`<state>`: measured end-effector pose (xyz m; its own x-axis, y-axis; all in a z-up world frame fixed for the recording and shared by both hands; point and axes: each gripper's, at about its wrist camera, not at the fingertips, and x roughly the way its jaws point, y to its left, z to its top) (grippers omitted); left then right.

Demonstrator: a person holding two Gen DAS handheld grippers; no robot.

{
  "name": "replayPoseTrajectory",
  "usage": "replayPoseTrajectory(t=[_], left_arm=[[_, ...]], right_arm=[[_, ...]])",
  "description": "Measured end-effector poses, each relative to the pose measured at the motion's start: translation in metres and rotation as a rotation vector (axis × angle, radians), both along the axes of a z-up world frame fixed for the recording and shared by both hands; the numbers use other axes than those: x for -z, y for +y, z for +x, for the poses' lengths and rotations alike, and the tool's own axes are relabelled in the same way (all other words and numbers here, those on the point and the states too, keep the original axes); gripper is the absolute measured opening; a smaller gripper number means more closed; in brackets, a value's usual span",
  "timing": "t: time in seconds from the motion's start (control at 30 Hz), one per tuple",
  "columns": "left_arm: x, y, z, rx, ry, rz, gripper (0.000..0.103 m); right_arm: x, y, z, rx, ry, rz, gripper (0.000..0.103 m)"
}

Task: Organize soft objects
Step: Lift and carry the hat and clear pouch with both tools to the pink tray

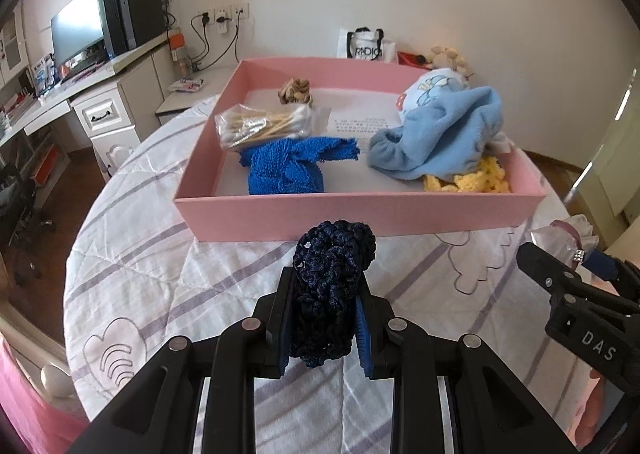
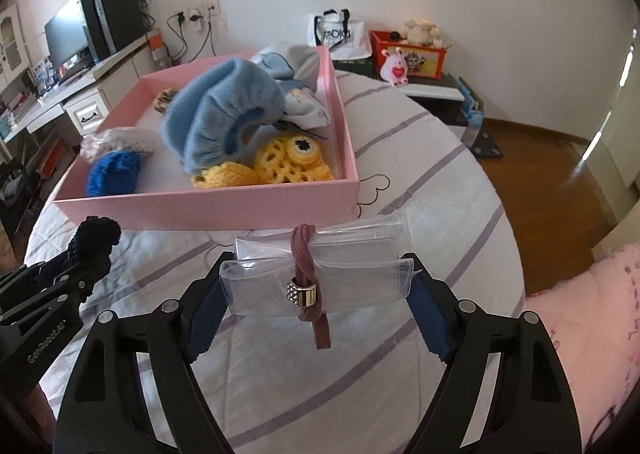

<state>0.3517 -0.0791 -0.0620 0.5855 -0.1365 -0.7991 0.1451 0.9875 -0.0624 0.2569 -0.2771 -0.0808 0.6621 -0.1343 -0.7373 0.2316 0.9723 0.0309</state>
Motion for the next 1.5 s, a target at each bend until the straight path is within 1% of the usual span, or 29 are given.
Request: replayPoseTrajectory(t=[0.27, 0.67, 0.87, 1.07, 1.5], left_arm=[[-0.023, 0.001, -0.033, 0.002, -0.062, -0.01, 0.023], [-0.07, 0.02, -0.107, -0.013, -0.178, -0.021, 0.023], [-0.088, 0.026, -0.14, -0.022, -0.224, -0.024, 0.023], [-0.111, 0.028, -0.177, -0.018, -0.297, -0.028, 0.023], [-0.146, 0.037, -0.253, -0.019, -0.457, -0.028, 0.023]], right_arm=[[-0.025, 0.017, -0.032, -0.029, -0.074, -0.015, 0.079], [-0.064, 0.04, -0.085, -0.047, -0.202, -0.037, 0.079], [-0.08, 0.046, -0.112, -0.053, -0.264, -0.05, 0.079], [-0.1, 0.054, -0.138, -0.058, -0.338, -0.072, 0.079], [-0.134, 0.071, -0.183, -0.087, -0.488, -0.11, 0.079]])
